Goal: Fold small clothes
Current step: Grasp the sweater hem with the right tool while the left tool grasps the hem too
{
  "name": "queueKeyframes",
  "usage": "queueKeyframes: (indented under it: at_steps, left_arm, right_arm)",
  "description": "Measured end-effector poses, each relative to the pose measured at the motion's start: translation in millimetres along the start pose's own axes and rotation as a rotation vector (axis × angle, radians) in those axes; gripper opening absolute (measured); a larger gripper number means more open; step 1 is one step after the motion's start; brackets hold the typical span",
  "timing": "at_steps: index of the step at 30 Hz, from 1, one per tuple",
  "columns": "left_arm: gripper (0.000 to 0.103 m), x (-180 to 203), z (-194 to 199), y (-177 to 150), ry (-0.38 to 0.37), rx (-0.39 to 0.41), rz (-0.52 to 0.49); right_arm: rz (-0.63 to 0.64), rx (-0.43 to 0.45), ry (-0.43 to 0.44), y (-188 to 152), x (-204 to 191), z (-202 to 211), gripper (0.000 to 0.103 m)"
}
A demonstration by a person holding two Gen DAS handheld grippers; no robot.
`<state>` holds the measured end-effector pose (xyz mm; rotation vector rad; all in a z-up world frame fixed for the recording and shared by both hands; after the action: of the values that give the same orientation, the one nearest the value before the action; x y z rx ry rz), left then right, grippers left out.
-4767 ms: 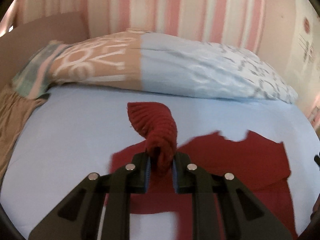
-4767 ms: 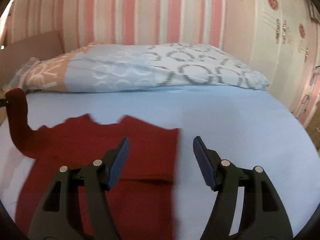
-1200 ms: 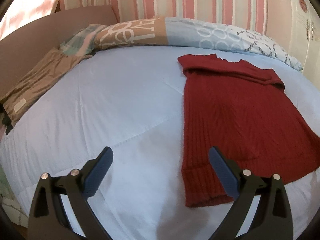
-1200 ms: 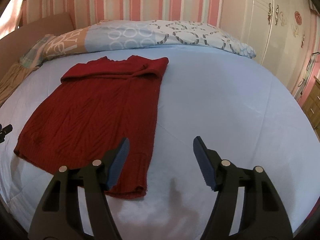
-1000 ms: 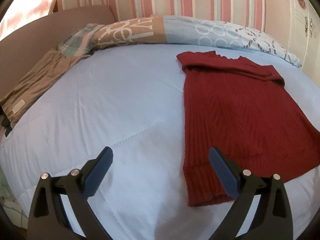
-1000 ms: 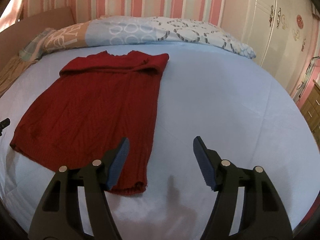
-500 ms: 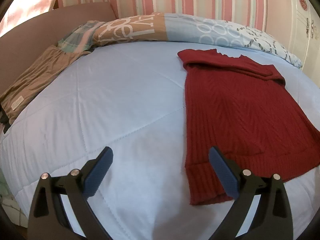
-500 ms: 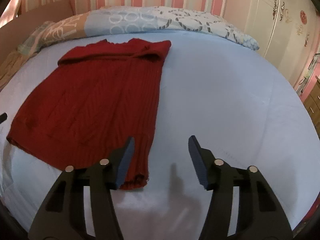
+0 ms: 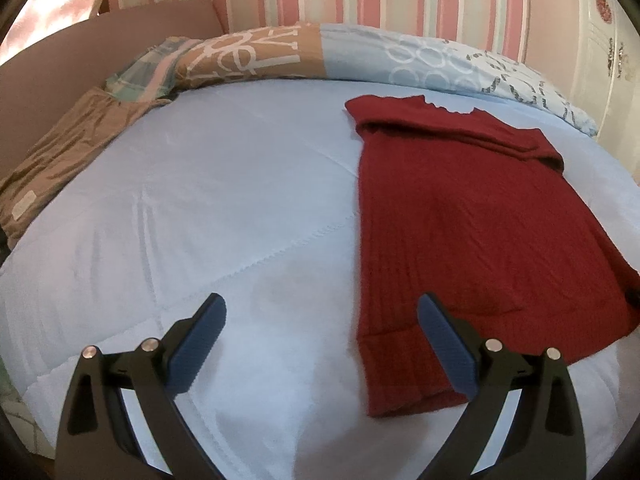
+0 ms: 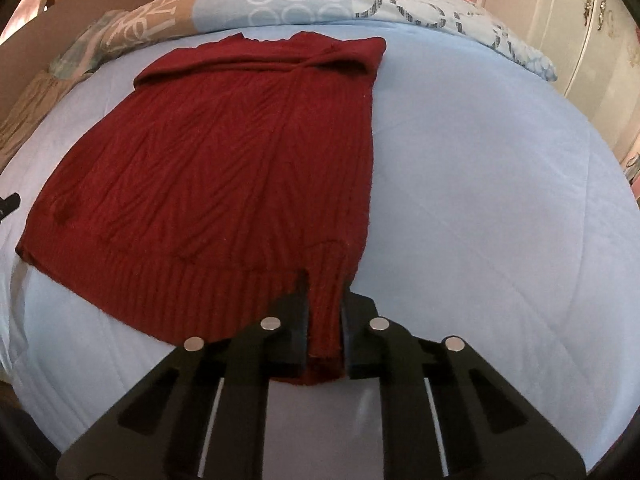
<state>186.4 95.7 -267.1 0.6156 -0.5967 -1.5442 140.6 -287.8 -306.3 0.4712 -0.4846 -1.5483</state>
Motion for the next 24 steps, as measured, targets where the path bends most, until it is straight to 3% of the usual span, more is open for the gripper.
queueKeyframes:
  at_steps: [11,14,20,21,24]
  left_arm:
    - [0.097,20.0,-13.1,-6.1,-0.133,-0.064,0.027]
    - [0.096,34.8,-19.1,-10.9,-0.157,-0.093,-0.011]
    - [0.054,53.7,-32.5,-17.3,-0.205,-0.145,-0.013]
    - [0.039,57.5,-31.5,-16.9,-0.23,-0.147,-0.009]
    - [0.029,62.1,-28.8,-15.0,-0.253,-0.142,0.007]
  right_arm:
    - [0.016,-0.004,0.0,-0.6,2.6,-0.3,0.012]
    - [0.015,-0.004,0.001,-0.5,2.2,-0.3,0.012]
    - [0.015,-0.003,0.004,-2.1,2.6,-0.5,0.012]
    - [0.013,-0.003,0.006,-2.5,2.9,-0.2,0.012]
    - [0.013,-0.002,0.013,-2.6,4.6,0.1,0.012]
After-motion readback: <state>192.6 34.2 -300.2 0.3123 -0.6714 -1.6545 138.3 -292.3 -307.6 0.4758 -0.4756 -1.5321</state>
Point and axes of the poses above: each gripper's, at about its wrist camera, not at the fingertips, and z roughly against the way its jaws point, x to its right, y to its top, the point moved 6 cm from there along -z, roughly the way its jaws point, and after that the axes turned 1 degree about -z, right-handed, at the moved point
